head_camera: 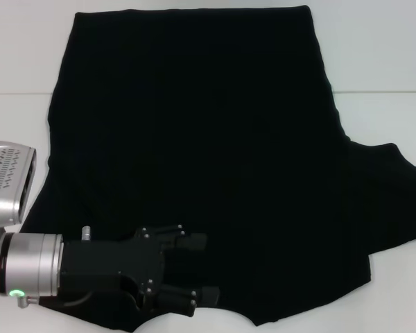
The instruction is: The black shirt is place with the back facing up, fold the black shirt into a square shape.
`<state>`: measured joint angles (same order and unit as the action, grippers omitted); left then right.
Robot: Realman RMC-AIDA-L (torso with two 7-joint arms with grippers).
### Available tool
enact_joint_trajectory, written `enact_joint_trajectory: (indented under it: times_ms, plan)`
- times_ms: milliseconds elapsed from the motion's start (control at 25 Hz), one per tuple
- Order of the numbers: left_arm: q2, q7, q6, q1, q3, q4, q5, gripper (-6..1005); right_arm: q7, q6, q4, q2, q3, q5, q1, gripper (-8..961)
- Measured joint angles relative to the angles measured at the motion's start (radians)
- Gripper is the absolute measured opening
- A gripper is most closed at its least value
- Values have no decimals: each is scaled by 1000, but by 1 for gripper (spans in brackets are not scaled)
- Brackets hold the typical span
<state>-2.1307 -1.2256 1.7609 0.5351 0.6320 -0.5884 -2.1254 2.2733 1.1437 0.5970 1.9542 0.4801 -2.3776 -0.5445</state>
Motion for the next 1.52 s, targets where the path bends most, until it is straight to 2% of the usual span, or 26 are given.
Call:
enact_joint_trajectory:
  times_ms: [240, 1080, 1520]
  plan:
    - [0, 0, 0, 2, 0, -1, -1, 933, -13, -7, 0, -5, -15, 0, -4, 1]
    - [1, 0, -6, 5, 0, 4, 6, 933, -57, -69, -13, 0, 11, -8, -86, 1]
    - [0, 0, -8, 4, 0, 4, 8, 933, -70, 49, -10, -2, 7, 3, -87, 4]
